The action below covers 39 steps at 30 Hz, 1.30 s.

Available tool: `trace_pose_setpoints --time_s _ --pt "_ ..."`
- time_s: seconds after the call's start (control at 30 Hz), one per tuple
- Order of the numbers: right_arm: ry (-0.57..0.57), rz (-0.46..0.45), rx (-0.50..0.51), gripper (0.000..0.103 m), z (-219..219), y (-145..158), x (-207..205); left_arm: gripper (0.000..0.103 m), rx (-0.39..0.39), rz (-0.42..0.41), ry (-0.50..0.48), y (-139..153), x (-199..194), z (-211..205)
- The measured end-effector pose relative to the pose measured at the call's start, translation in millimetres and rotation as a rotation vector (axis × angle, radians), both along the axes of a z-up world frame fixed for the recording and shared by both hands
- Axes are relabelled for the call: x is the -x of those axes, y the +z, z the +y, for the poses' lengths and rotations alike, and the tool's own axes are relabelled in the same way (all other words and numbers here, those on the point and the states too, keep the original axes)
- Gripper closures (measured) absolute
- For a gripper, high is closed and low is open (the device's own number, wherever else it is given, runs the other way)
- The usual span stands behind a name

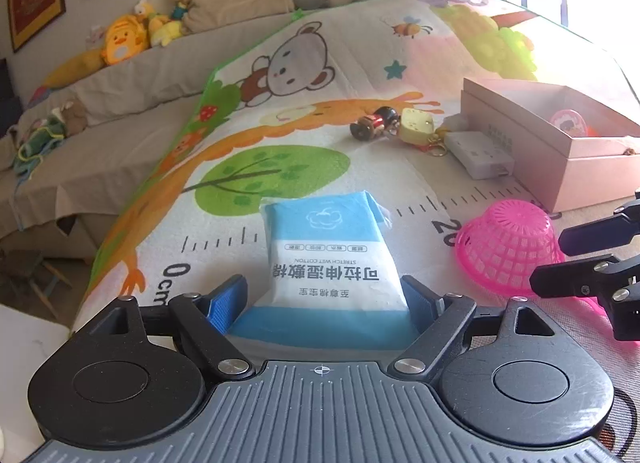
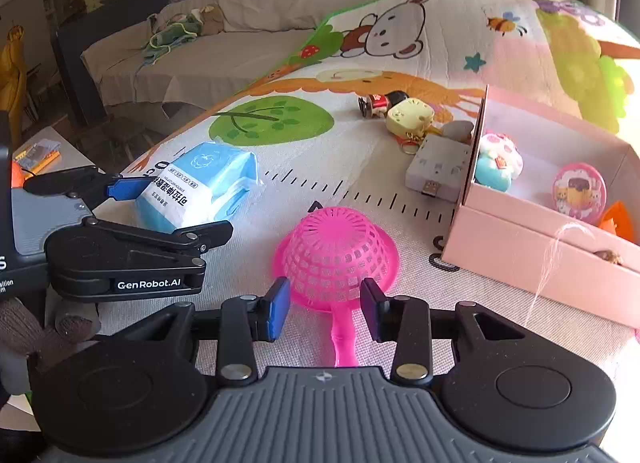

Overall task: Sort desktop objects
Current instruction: 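Carry the pink strainer beside the box with the right gripper, then release it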

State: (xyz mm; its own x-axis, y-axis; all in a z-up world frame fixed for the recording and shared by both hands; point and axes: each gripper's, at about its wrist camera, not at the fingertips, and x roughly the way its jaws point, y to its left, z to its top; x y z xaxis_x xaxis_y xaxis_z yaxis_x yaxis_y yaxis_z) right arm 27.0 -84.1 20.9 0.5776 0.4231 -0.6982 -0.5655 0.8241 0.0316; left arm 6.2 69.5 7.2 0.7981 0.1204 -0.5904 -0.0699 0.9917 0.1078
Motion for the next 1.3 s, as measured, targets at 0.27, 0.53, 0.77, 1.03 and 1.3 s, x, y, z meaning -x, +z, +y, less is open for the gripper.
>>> trace_pose_setpoints --time_s 0.27,0.53,0.77,1.03,1.3 --pt "-0.023 -0.064 0.019 0.040 22 3 -32 0.013 0.073 0.007 0.058 3 2 19" --pt "0.010 -0.121 0.042 0.025 62 1 -73 0.011 0.063 -0.012 0.043 6 8 38" --pt "0.031 -0.027 0.033 0.061 82 -15 -98 0.010 0.077 -0.006 0.003 4 10 39" --pt "0.023 -0.032 0.003 0.069 58 -17 -65 0.013 0.069 0.000 -0.031 5 2 28" --pt "-0.013 -0.035 -0.013 0.069 14 -17 -16 0.036 0.069 0.017 -0.055 2 -5 10"
